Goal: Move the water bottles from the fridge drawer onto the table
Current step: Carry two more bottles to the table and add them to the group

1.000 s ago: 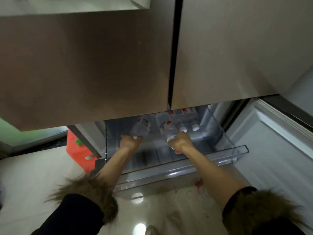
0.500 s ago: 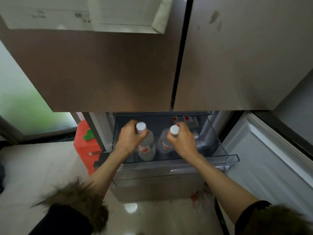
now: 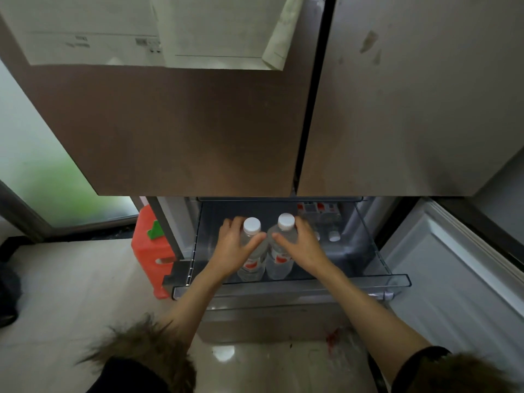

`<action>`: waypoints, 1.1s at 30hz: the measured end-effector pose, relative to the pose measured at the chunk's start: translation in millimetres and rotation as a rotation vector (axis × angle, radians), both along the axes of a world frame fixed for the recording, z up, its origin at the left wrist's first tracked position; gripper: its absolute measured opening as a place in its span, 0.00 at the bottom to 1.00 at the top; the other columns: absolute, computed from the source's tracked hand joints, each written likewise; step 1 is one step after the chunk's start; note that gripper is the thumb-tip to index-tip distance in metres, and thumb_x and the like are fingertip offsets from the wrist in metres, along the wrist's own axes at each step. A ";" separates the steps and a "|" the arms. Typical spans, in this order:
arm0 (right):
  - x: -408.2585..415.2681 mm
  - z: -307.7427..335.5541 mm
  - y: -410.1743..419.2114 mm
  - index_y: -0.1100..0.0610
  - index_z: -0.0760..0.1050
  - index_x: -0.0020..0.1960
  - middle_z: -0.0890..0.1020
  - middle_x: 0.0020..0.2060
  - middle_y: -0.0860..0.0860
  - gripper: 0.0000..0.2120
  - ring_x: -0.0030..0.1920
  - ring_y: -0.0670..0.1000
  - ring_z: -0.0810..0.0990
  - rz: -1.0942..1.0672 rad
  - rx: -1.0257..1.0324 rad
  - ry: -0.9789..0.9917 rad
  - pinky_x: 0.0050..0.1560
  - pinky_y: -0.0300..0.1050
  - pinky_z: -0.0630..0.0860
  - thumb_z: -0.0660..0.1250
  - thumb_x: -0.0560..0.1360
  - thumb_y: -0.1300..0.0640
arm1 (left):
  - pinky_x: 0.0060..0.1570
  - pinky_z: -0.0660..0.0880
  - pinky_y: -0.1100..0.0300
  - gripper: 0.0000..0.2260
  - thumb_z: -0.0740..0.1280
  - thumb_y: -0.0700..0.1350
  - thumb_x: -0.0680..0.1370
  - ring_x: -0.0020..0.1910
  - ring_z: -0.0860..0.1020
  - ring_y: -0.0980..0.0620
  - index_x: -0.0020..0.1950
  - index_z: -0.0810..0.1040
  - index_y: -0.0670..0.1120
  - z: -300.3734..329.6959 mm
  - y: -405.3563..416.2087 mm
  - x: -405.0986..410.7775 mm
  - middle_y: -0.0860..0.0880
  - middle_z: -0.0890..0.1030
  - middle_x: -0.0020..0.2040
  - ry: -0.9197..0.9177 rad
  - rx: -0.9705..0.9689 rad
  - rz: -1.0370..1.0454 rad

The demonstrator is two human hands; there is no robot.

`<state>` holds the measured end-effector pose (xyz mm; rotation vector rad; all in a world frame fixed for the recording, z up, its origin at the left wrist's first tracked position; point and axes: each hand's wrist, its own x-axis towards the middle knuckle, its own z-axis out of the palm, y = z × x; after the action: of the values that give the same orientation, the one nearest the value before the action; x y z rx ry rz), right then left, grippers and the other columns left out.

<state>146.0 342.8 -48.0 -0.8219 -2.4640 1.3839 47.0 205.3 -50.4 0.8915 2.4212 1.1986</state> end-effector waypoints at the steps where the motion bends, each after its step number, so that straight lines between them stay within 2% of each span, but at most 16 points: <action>1: 2.2 -5.3 0.4 0.50 0.65 0.64 0.72 0.61 0.52 0.25 0.62 0.51 0.72 0.040 -0.079 0.003 0.61 0.48 0.71 0.71 0.71 0.51 | 0.61 0.64 0.59 0.21 0.68 0.52 0.74 0.60 0.67 0.51 0.62 0.67 0.47 -4.6 -1.6 -0.5 0.45 0.69 0.58 -0.038 0.022 -0.047; 2: 5.3 -9.9 1.2 0.48 0.63 0.63 0.72 0.62 0.51 0.27 0.62 0.51 0.73 0.070 -0.135 -0.013 0.62 0.49 0.72 0.72 0.69 0.53 | 0.62 0.64 0.59 0.22 0.69 0.52 0.73 0.60 0.68 0.52 0.63 0.65 0.50 -8.6 -4.3 -1.8 0.45 0.69 0.59 -0.091 0.023 -0.103; 4: 9.5 -12.8 5.1 0.46 0.59 0.64 0.73 0.61 0.49 0.32 0.62 0.48 0.73 0.131 -0.203 -0.040 0.63 0.46 0.71 0.74 0.69 0.59 | 0.64 0.67 0.55 0.31 0.72 0.56 0.68 0.63 0.69 0.52 0.64 0.60 0.56 -12.8 -10.7 -5.8 0.47 0.69 0.62 -0.222 0.019 -0.211; 6: 9.3 -10.7 10.4 0.51 0.56 0.68 0.71 0.59 0.47 0.35 0.61 0.46 0.71 0.180 -0.241 -0.064 0.61 0.40 0.68 0.72 0.69 0.64 | 0.65 0.68 0.52 0.38 0.75 0.52 0.64 0.64 0.69 0.50 0.67 0.56 0.57 -13.8 -13.4 -11.3 0.48 0.68 0.64 -0.322 0.000 -0.275; 8: 6.5 -12.1 16.9 0.55 0.53 0.72 0.69 0.59 0.47 0.39 0.61 0.45 0.68 0.217 -0.232 -0.101 0.61 0.39 0.66 0.72 0.70 0.65 | 0.64 0.69 0.53 0.36 0.75 0.43 0.67 0.64 0.70 0.49 0.66 0.56 0.57 -15.2 -11.7 -15.9 0.47 0.69 0.63 -0.371 -0.006 -0.288; 10: 3.4 -13.9 20.9 0.54 0.54 0.72 0.70 0.59 0.46 0.39 0.61 0.45 0.69 0.223 -0.199 -0.119 0.63 0.41 0.66 0.73 0.69 0.64 | 0.61 0.70 0.56 0.33 0.74 0.39 0.69 0.61 0.72 0.51 0.64 0.58 0.57 -16.3 -9.6 -17.8 0.49 0.72 0.61 -0.371 -0.006 -0.274; 13: -1.0 -19.2 22.6 0.49 0.66 0.61 0.76 0.55 0.46 0.31 0.58 0.47 0.75 0.172 -0.104 -0.105 0.59 0.45 0.72 0.77 0.64 0.59 | 0.56 0.72 0.59 0.33 0.76 0.41 0.66 0.57 0.75 0.52 0.63 0.62 0.54 -17.0 -11.0 -19.1 0.50 0.76 0.57 -0.250 -0.020 -0.237; 14: -2.4 -19.9 21.6 0.47 0.69 0.56 0.78 0.52 0.46 0.28 0.54 0.46 0.77 0.147 -0.067 -0.106 0.57 0.46 0.75 0.79 0.62 0.57 | 0.54 0.72 0.60 0.33 0.77 0.42 0.65 0.55 0.76 0.52 0.64 0.63 0.52 -16.5 -11.6 -20.0 0.51 0.76 0.56 -0.214 -0.028 -0.219; 16: -5.0 -21.9 20.3 0.47 0.71 0.52 0.80 0.48 0.45 0.27 0.49 0.44 0.79 0.112 -0.023 -0.088 0.53 0.49 0.78 0.80 0.57 0.50 | 0.53 0.73 0.59 0.35 0.78 0.44 0.64 0.54 0.76 0.51 0.66 0.63 0.49 -14.4 -10.8 -20.9 0.50 0.77 0.56 -0.170 -0.051 -0.169; 18: -7.3 -23.1 20.4 0.48 0.73 0.54 0.81 0.47 0.45 0.30 0.48 0.44 0.80 0.089 -0.003 -0.084 0.50 0.50 0.80 0.79 0.55 0.46 | 0.55 0.74 0.55 0.36 0.77 0.47 0.64 0.56 0.76 0.48 0.66 0.63 0.47 -14.0 -9.0 -21.2 0.48 0.76 0.57 -0.133 -0.076 -0.105; 22: 1.7 -17.4 12.2 0.51 0.68 0.58 0.77 0.51 0.45 0.31 0.52 0.46 0.76 0.059 0.016 -0.086 0.52 0.42 0.74 0.79 0.60 0.50 | 0.51 0.71 0.59 0.35 0.77 0.48 0.66 0.58 0.74 0.45 0.66 0.62 0.44 -11.9 -15.0 -18.2 0.44 0.76 0.59 -0.057 -0.059 -0.022; 25: 10.5 -15.5 7.7 0.51 0.67 0.60 0.75 0.53 0.45 0.32 0.53 0.46 0.74 0.045 0.070 -0.022 0.52 0.41 0.73 0.79 0.61 0.51 | 0.50 0.72 0.58 0.35 0.76 0.48 0.66 0.57 0.75 0.44 0.66 0.62 0.45 -9.5 -26.5 -18.3 0.44 0.76 0.60 0.031 -0.040 -0.066; 27: 14.4 -8.3 4.8 0.51 0.67 0.60 0.74 0.54 0.45 0.32 0.55 0.46 0.74 0.052 0.115 0.013 0.54 0.42 0.73 0.79 0.61 0.50 | 0.53 0.74 0.55 0.36 0.76 0.49 0.66 0.59 0.75 0.45 0.67 0.61 0.47 -6.2 -33.5 -18.4 0.45 0.76 0.61 0.108 -0.022 -0.119; 29: 18.2 0.7 2.4 0.51 0.67 0.60 0.74 0.54 0.45 0.32 0.55 0.46 0.73 0.088 0.175 0.049 0.55 0.42 0.72 0.79 0.61 0.49 | 0.57 0.72 0.57 0.36 0.76 0.48 0.66 0.60 0.74 0.47 0.68 0.61 0.48 -0.9 -39.8 -15.3 0.46 0.74 0.63 0.175 0.015 -0.153; 33: 31.1 22.4 -5.8 0.46 0.65 0.56 0.73 0.52 0.43 0.30 0.54 0.45 0.73 0.146 0.225 0.139 0.55 0.42 0.72 0.79 0.61 0.50 | 0.60 0.64 0.69 0.36 0.76 0.48 0.67 0.61 0.70 0.59 0.70 0.62 0.47 17.0 -53.4 -2.2 0.50 0.71 0.67 0.315 0.073 -0.151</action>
<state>177.1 337.0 -25.6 -0.4899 -2.5510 1.1355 44.8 151.8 -33.5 1.3501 2.5013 1.1712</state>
